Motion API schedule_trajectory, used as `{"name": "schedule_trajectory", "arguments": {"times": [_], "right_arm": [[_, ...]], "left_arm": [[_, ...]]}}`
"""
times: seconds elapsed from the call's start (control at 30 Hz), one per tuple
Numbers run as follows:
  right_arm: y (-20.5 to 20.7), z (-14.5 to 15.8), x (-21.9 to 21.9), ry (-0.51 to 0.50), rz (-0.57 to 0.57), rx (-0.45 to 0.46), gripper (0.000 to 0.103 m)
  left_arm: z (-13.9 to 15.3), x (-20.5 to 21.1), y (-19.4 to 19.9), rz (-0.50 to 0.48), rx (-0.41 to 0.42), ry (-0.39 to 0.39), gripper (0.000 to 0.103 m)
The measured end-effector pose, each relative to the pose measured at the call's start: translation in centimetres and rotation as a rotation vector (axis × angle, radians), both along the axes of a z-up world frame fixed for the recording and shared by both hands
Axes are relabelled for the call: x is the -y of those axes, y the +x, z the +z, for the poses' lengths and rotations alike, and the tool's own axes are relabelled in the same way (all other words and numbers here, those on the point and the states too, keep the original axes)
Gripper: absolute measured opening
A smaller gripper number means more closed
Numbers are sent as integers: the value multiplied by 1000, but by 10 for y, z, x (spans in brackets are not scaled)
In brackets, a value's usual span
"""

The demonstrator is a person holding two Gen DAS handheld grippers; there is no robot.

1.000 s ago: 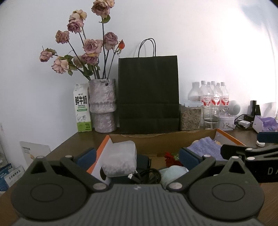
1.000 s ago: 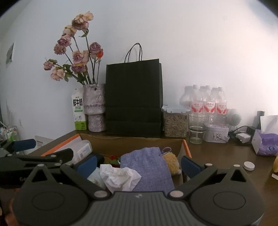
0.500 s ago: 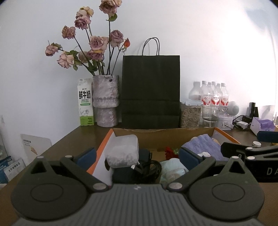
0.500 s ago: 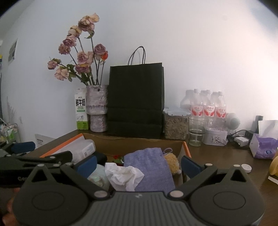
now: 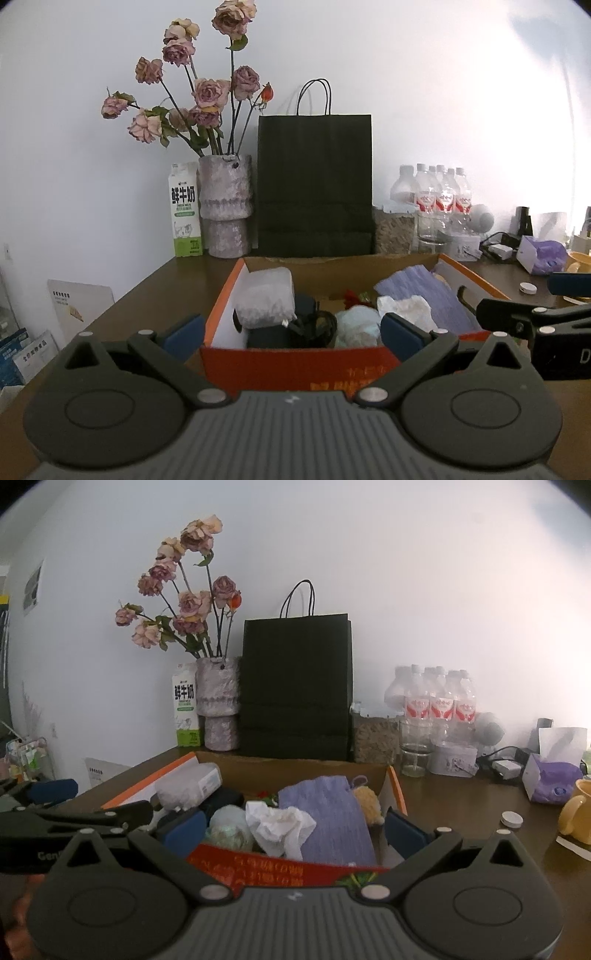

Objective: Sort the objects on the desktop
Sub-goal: 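Move the left tool to the white object with black cable while the right tool moves toward the small caps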

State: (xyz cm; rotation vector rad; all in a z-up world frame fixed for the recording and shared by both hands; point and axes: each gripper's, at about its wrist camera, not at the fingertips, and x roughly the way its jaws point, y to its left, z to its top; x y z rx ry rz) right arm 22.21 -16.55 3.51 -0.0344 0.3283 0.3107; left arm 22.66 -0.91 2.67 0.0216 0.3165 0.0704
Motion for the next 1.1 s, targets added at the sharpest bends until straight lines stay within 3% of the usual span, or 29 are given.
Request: {"name": "schedule_trajectory", "arguments": {"times": [0.5,1.1], "right_arm": [[-36,-29,24,-51,-6,-101,103],[-17,-64,72,-94,-23,-214,103]], "left_arm": [[-16,-1,-27,-30,-120,4,103],[-57,60,7,-145,-294,48,103]]}}
